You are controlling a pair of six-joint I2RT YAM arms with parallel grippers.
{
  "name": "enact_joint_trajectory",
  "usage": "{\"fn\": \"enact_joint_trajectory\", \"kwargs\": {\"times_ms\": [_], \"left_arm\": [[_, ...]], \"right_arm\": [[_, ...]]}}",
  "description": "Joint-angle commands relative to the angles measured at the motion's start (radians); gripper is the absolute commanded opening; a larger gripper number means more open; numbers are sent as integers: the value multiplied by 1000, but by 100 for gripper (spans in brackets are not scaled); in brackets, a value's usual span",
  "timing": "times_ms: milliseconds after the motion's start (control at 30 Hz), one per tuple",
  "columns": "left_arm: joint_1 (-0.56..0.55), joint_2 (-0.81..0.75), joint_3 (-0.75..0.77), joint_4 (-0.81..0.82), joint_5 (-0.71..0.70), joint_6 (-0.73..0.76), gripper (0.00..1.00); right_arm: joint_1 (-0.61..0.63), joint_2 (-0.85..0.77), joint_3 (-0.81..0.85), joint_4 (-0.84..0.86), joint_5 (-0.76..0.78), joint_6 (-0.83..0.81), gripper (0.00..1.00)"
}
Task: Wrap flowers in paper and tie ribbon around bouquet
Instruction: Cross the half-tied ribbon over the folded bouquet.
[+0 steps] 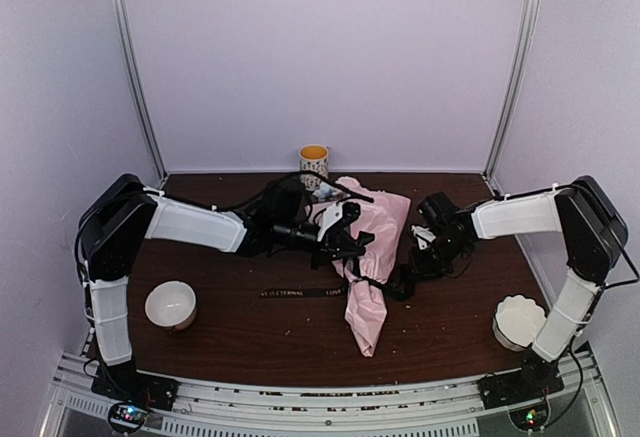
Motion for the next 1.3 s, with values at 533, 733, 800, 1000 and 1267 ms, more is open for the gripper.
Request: {"fn": "enact_joint_trajectory", "kwargs": {"times_ms": [533, 733, 800, 1000, 1267], "left_arm": [[-3, -77, -55, -44, -93, 89, 0], [-5, -87, -79, -17, -79, 80, 0], [-12, -99, -87, -3, -72, 79, 0], [-31, -122, -100, -3, -74, 89, 0], [-34, -108, -97, -16, -62, 90, 0]], "right_arm": [[-32, -654, -97, 106, 109, -5, 0], [79, -578, 49, 228, 40, -25, 0], [84, -471, 122, 253, 30, -30, 0], [214, -96, 451, 194, -86, -134, 0], [289, 70, 627, 56, -124, -176, 34]]}}
